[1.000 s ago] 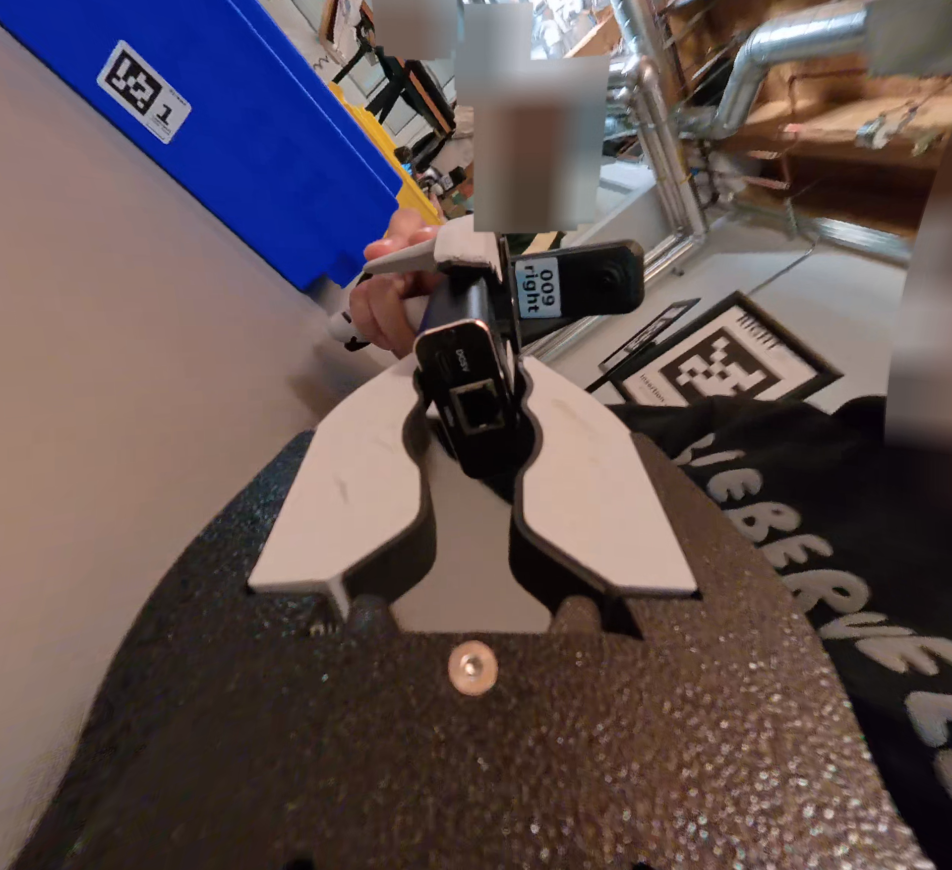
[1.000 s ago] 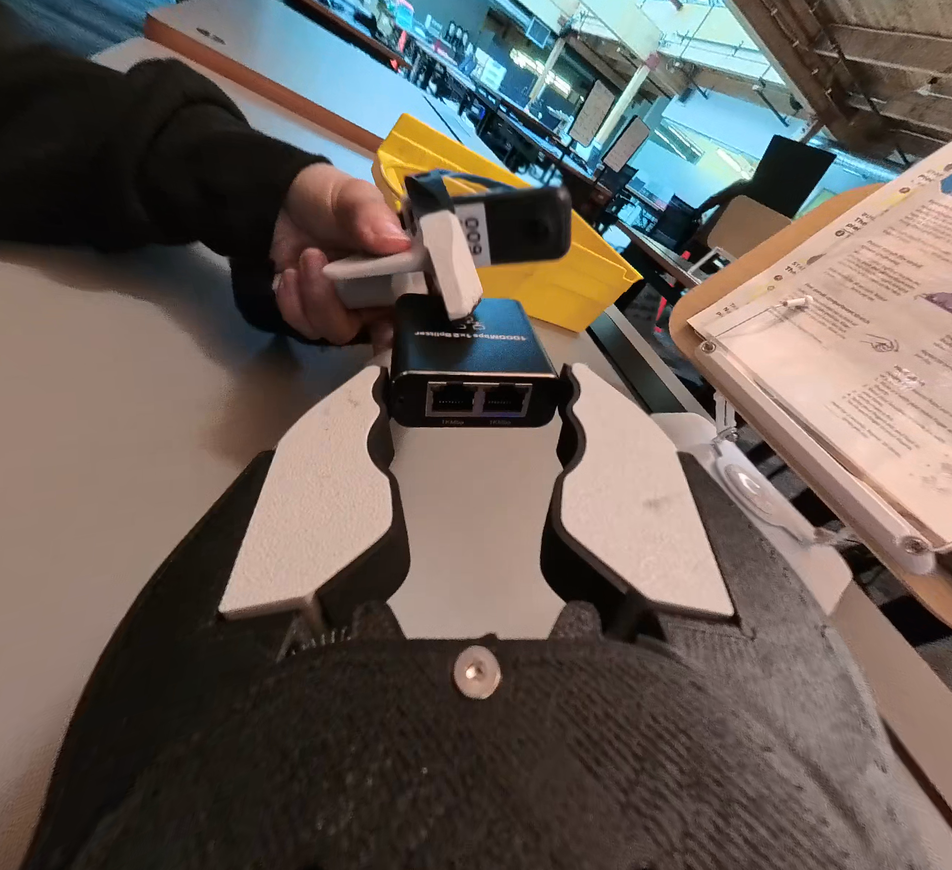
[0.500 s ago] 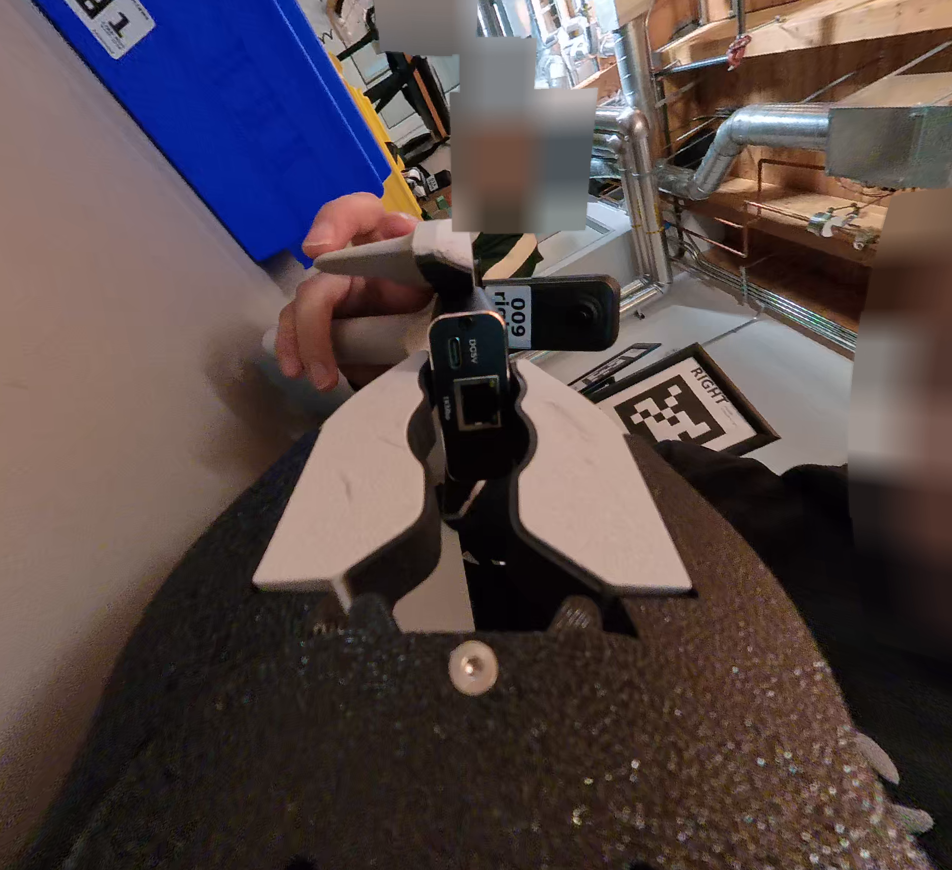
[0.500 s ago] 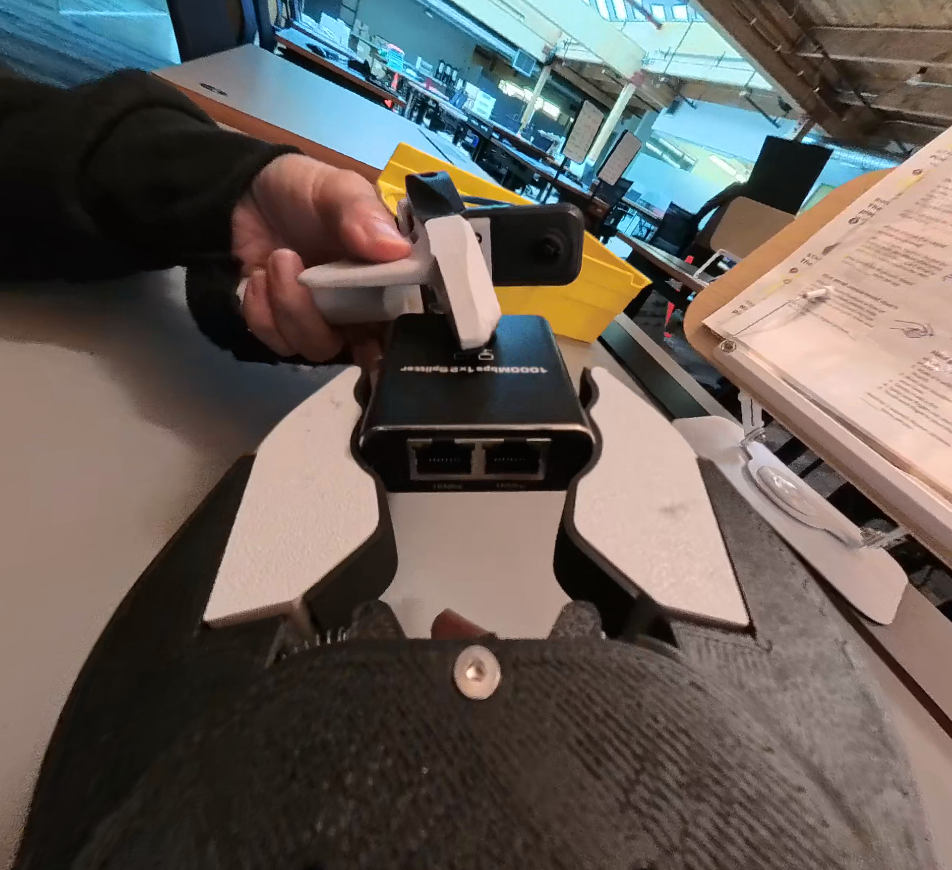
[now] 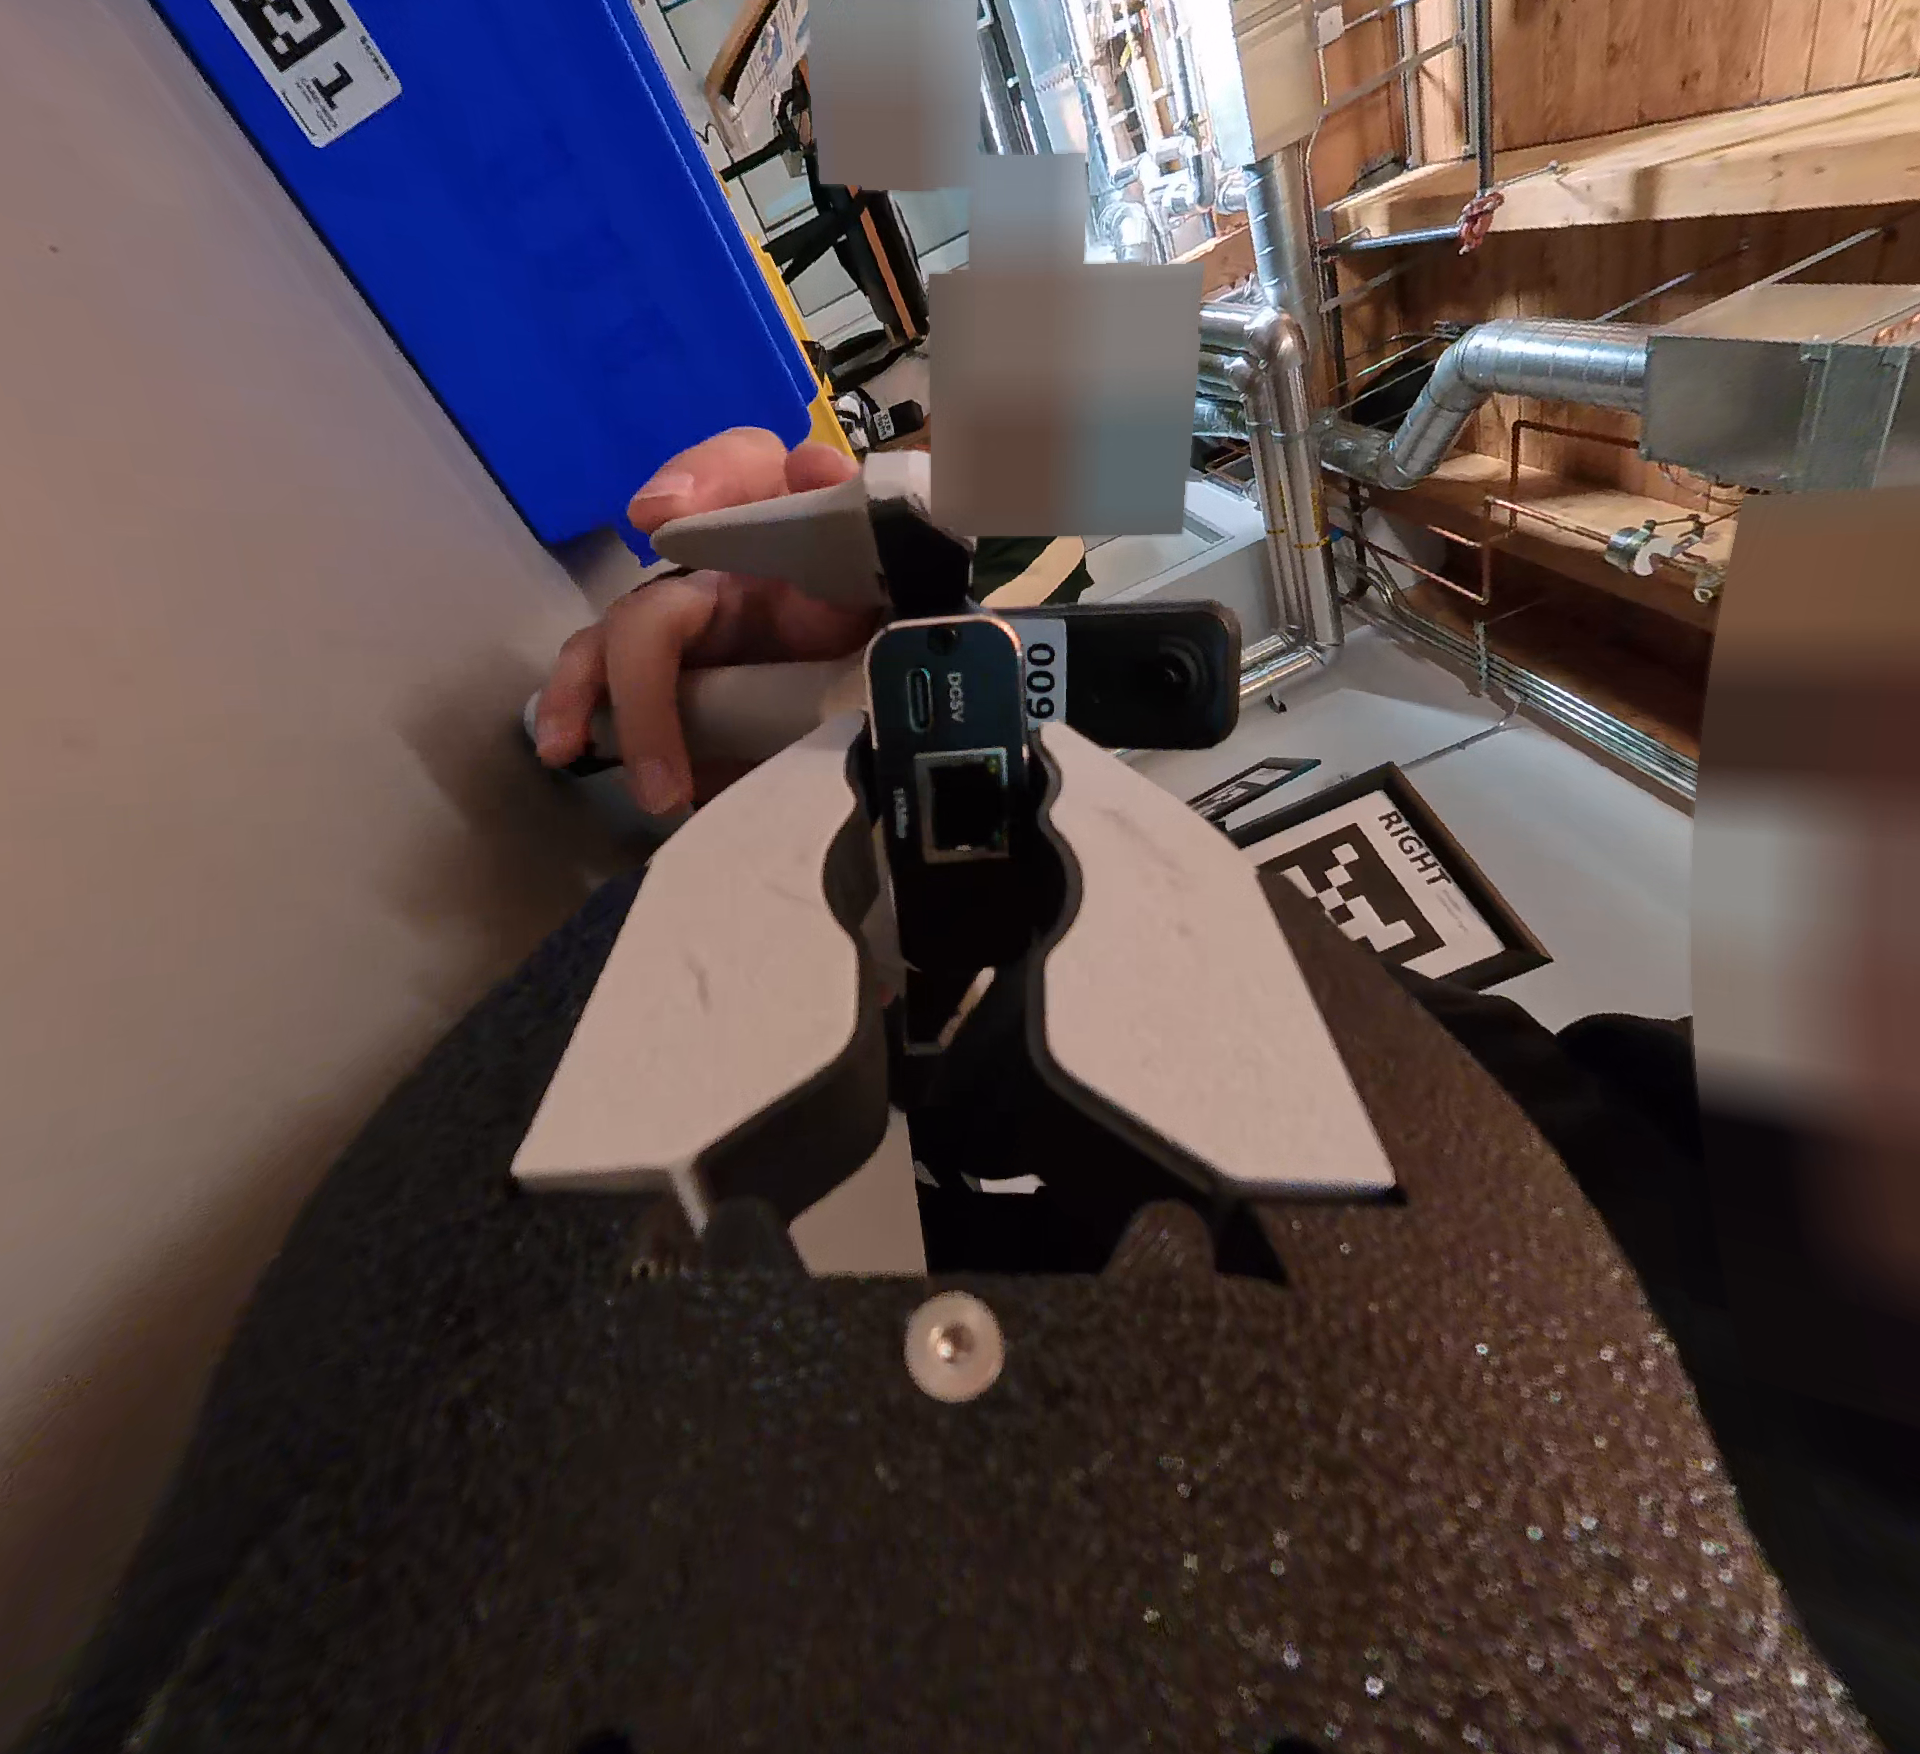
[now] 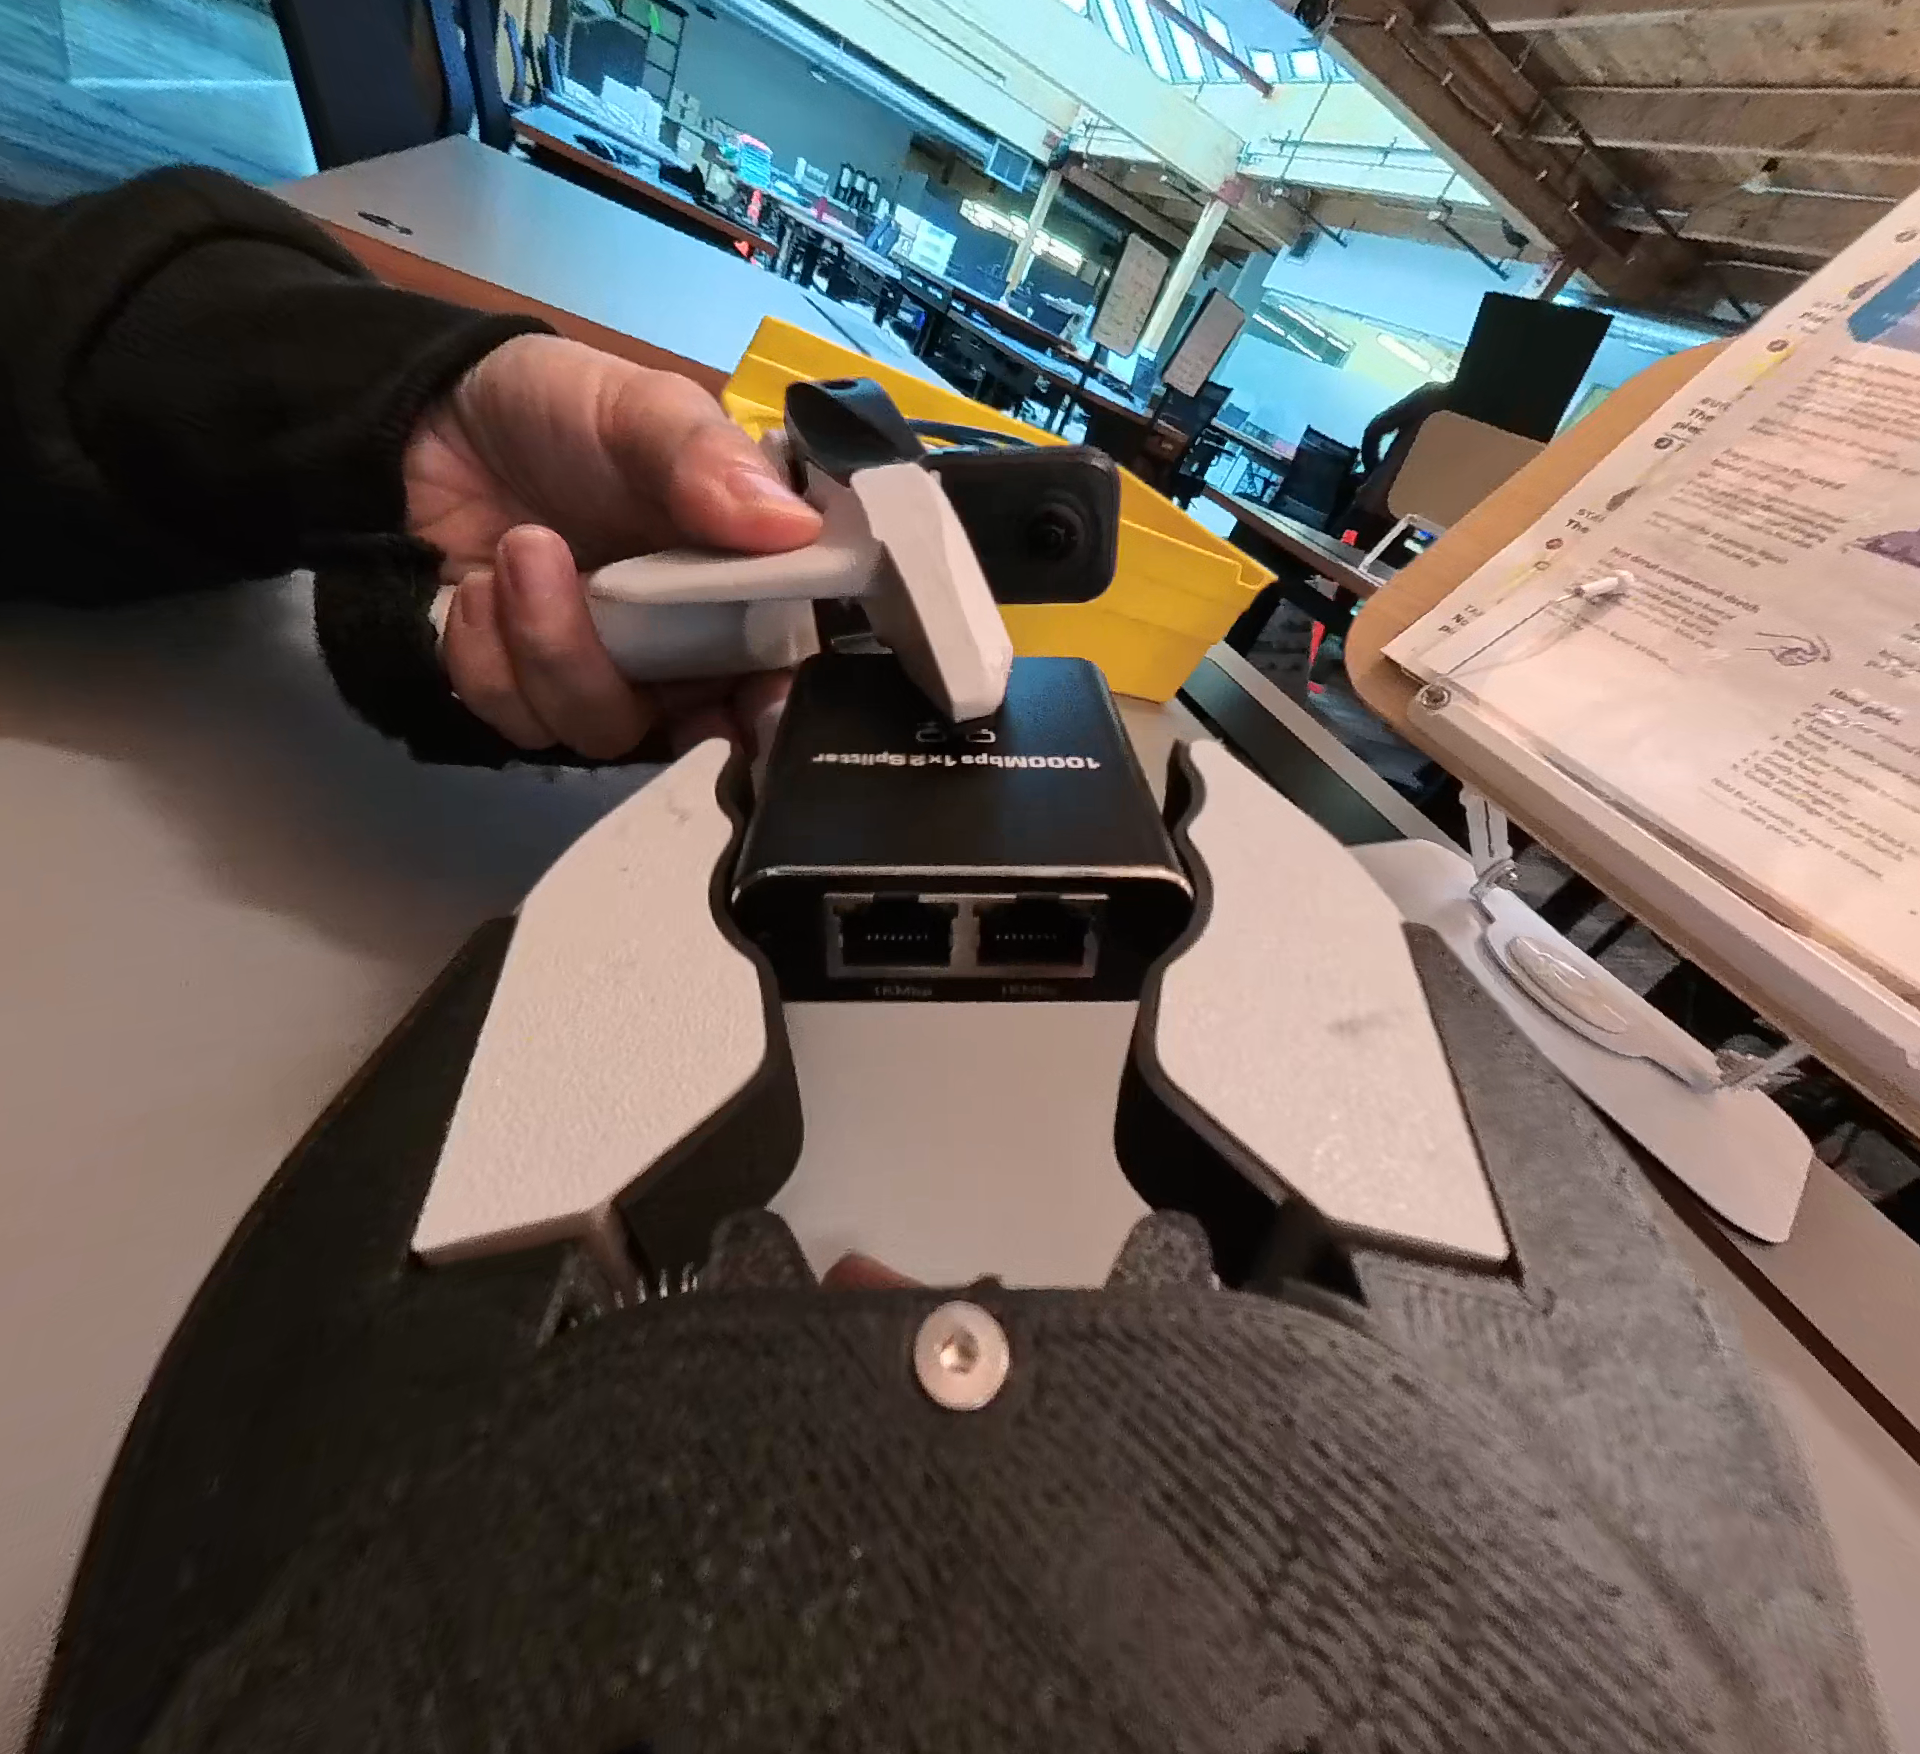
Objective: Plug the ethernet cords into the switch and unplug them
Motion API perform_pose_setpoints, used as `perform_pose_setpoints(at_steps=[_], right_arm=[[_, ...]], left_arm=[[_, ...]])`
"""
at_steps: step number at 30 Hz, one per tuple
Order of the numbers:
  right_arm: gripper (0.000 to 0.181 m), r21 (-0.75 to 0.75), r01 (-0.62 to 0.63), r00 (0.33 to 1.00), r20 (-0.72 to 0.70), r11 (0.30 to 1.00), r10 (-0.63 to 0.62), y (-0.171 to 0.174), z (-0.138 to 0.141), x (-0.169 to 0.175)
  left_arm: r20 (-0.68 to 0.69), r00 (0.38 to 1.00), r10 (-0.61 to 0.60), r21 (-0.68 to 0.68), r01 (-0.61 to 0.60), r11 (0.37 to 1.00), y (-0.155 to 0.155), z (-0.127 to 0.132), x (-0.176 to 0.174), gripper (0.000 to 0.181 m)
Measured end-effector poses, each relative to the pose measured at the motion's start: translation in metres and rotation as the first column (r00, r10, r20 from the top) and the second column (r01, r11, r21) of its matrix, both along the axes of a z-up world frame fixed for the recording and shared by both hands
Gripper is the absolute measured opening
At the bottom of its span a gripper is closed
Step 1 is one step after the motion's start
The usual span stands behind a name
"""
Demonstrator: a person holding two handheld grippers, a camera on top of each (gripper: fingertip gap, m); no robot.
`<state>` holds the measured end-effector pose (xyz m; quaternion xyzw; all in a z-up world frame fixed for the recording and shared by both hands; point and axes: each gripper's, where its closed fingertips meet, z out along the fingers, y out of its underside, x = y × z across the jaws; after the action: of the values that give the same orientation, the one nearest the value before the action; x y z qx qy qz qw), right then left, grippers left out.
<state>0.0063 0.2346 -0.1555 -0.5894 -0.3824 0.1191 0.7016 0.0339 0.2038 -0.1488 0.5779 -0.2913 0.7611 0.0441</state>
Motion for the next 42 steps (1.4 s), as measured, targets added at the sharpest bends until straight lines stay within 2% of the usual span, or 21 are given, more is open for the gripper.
perform_pose_setpoints(at_steps=[1,4,6,10,14,18,19,21,23,26,29,31,32,34,36,37,42], right_arm=[[0.074,-0.01,0.006,1.0,0.009,1.0,-0.006,0.001,-0.002,0.0],[0.074,-0.097,0.031,1.0,0.002,0.995,-0.031,0.005,-0.003,0.002],[0.074,-0.139,-0.012,0.997,-0.083,0.99,0.0,0.003,0.004,0.0],[0.074,-0.166,-0.128,0.943,-0.326,0.978,0.068,0.0,0.019,0.007],[0.074,-0.148,-0.162,0.882,-0.466,0.976,0.076,0.0,0.029,0.026],[0.074,-0.134,-0.148,0.861,-0.504,0.98,0.061,0.0,0.033,0.036],[0.074,-0.133,-0.156,0.858,-0.509,0.979,0.068,0.0,0.033,0.036],[0.074,-0.136,-0.16,0.851,-0.521,0.978,0.066,0.001,0.033,0.038],[0.074,-0.141,-0.175,0.846,-0.528,0.974,0.076,0.001,0.033,0.038],[0.074,-0.139,-0.184,0.842,-0.533,0.973,0.083,0.001,0.034,0.038],[0.074,-0.143,-0.188,0.852,-0.517,0.972,0.089,0.001,0.033,0.035],[0.074,-0.143,-0.195,0.86,-0.5,0.97,0.099,0.0,0.032,0.032],[0.074,-0.146,-0.193,0.863,-0.495,0.97,0.097,0.0,0.031,0.031],[0.074,-0.145,-0.198,0.865,-0.492,0.969,0.103,0.0,0.031,0.03],[0.074,-0.141,-0.198,0.862,-0.497,0.97,0.104,-0.001,0.032,0.031],[0.074,-0.139,-0.201,0.86,-0.499,0.97,0.106,-0.001,0.032,0.031],[0.074,-0.123,-0.203,0.854,-0.508,0.971,0.114,-0.003,0.034,0.033]], left_arm=[[-0.002,1.0,0.003,0.0,-0.003,1.0,0.001,0.0,0.0,0.024],[0.0,1.0,0.028,0.007,-0.028,1.0,0.005,0.0,0.001,0.025],[0.043,0.999,0.031,0.034,-0.033,0.999,0.005,0.006,0.0,0.03],[0.108,0.992,0.07,0.252,-0.095,0.963,0.005,0.018,-0.002,0.042],[0.18,0.971,0.16,0.525,-0.232,0.819,0.018,0.035,-0.013,0.047],[0.28,0.917,0.284,0.601,-0.398,0.693,0.046,0.072,-0.05,0.045],[0.287,0.907,0.307,0.636,-0.42,0.648,0.055,0.078,-0.066,0.044],[0.241,0.896,0.373,0.755,-0.415,0.508,0.086,0.08,-0.103,0.044],[0.159,0.888,0.43,0.889,-0.318,0.328,0.124,0.074,-0.148,0.045],[-0.049,0.867,0.496,0.998,0.018,0.067,0.181,0.052,-0.221,0.045],[-0.287,0.749,0.597,0.894,0.433,-0.114,0.235,0.023,-0.295,0.047],[-0.389,0.682,0.619,0.742,0.631,-0.229,0.258,0.006,-0.332,0.048],[-0.441,0.648,0.621,0.658,0.704,-0.267,0.265,-0.003,-0.345,0.05],[-0.515,0.592,0.62,0.521,0.791,-0.322,0.274,-0.018,-0.358,0.053],[-0.552,0.573,0.605,0.438,0.817,-0.374,0.28,-0.027,-0.359,0.051],[-0.57,0.559,0.602,0.413,0.828,-0.378,0.284,-0.031,-0.358,0.051],[-0.697,0.447,0.561,0.342,0.895,-0.288,0.286,-0.05,-0.353,0.049]])
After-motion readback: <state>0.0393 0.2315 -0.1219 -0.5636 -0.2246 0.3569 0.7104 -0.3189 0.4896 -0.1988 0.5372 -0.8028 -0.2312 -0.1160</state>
